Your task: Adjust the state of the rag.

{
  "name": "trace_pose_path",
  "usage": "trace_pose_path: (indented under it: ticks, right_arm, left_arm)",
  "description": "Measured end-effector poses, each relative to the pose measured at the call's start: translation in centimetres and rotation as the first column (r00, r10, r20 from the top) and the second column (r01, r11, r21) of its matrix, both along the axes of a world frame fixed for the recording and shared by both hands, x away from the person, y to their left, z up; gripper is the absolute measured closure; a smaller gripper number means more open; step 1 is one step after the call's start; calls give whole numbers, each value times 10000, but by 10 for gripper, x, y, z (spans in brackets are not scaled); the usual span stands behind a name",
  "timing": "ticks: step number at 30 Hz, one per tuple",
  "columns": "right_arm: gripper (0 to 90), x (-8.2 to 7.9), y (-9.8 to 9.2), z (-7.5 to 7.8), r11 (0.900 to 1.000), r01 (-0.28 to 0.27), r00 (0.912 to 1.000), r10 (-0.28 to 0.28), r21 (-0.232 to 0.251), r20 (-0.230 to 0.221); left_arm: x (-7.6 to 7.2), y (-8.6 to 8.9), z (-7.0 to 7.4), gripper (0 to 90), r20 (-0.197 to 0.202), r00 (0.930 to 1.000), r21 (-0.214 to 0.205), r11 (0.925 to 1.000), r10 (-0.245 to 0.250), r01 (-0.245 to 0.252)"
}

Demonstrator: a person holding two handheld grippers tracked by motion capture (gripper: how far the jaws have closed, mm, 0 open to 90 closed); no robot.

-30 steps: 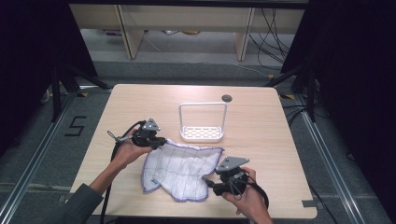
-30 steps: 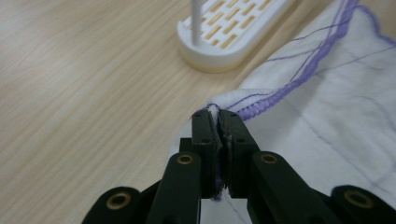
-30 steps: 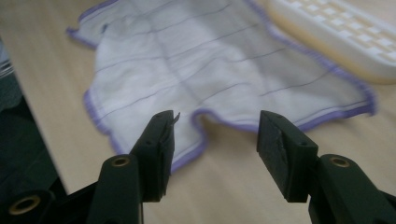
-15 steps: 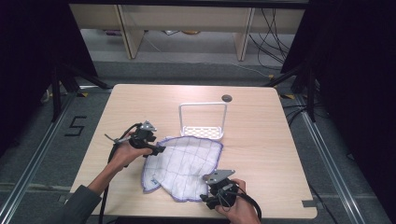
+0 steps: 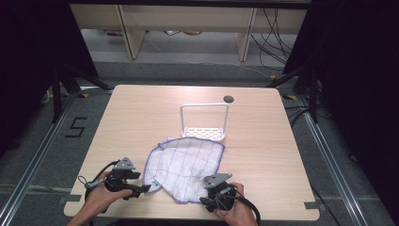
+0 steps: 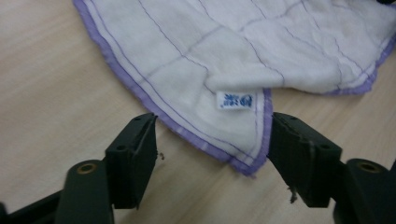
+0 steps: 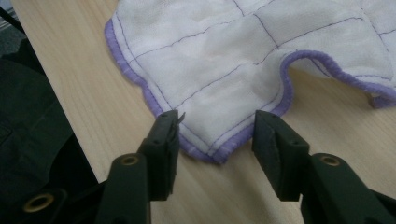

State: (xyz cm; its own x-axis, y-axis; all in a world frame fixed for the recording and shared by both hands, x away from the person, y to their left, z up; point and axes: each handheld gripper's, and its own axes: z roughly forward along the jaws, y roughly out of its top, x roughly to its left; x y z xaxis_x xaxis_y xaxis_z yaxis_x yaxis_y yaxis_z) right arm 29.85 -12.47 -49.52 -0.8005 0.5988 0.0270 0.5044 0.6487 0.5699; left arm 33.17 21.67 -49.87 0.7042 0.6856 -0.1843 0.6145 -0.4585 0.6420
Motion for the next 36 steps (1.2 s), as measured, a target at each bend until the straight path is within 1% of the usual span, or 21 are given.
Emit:
trace_pose_path:
  ticks: [1,4,5,7,8,9,10,11,12,13,16,19,23,24,28,29,30,32,33,35,36]
  right_arm:
    - [618,0,1,-2,9999,113,9999,-113,10,23]
    - [716,1,-2,-2,10000,-5,9999,5,-51,-112]
    - [748,1,-2,-2,9998,-203,9997,203,-6,-120]
    - [809,0,-4,-1,9998,-202,9997,201,73,148]
    - [826,0,-5,0,9994,-334,9993,333,31,188]
    - [843,-1,-4,1,9994,-350,9991,349,45,247]
    - [853,0,-5,2,9989,-462,9984,460,44,342]
    - [859,-1,-4,2,9990,-416,9983,409,164,414]
    - [861,0,-5,4,9990,-450,9982,448,66,392]
    - [863,-1,-5,4,9989,-436,9983,429,163,382]
    - [867,0,-8,6,9985,-496,9978,486,218,459]
    - [869,1,-11,8,9977,-471,9979,449,484,465]
    - [871,2,-17,13,9971,-204,9986,167,731,498]
    - [871,3,-20,15,9970,-293,9986,261,721,455]
    - [871,0,-29,19,9945,-157,9976,87,1036,680]
    - [871,-3,-32,23,9940,-129,9989,79,1083,467]
    - [871,-7,-34,25,9934,80,9987,-137,1145,486]
    - [871,-15,-41,30,9921,25,9979,-105,1256,633]
    - [871,-20,-45,32,9904,168,9981,-248,1370,564]
    - [871,-29,-53,34,9901,191,9971,-292,1394,705]
    - [871,-34,-56,33,9881,340,9966,-448,1498,694]
  left_arm:
    - [-4,-3,-5,385,-33,9997,261,9994,-225,226]
    - [-4,-6,-7,430,90,9996,509,9983,-284,279]
    - [-4,-5,-6,467,283,9990,533,9980,-350,334]
    - [-5,-4,-6,552,660,9970,675,9970,-414,369]
    - [-6,-5,-6,581,780,9959,638,9971,-463,413]
    - [-7,-5,-5,617,894,9943,803,9955,-581,510]
    - [-7,-5,-5,666,894,9943,803,9955,-581,510]
    - [-8,-8,-5,710,930,9919,721,9942,-864,798]
    - [-8,-8,-5,749,930,9919,721,9942,-864,798]
    - [-8,-11,-6,794,984,9899,828,9922,-1016,936]
    - [-8,-13,-6,866,1127,9856,993,9884,-1258,1148]
    - [-10,-12,-5,879,1084,9858,836,9893,-1284,1197]
    - [-14,-12,0,882,1195,9812,683,9872,-1516,1442]
    - [-16,-13,2,882,1269,9799,641,9871,-1540,1468]
    - [-25,-13,13,882,1452,9733,385,9840,-1778,1740]
    - [-27,-13,15,882,1563,9696,339,9821,-1883,1853]
    - [-31,-14,17,882,1500,9722,71,9835,-1796,1806]
    - [-37,-15,19,883,1486,9711,-179,9814,-1866,1913]
    - [-41,-15,19,883,1470,9675,-141,9776,-2055,2098]
    - [-49,-17,19,883,1343,9663,-310,9737,-2198,2258]
    - [-53,-17,19,883,1328,9610,-256,9684,-2427,2481]
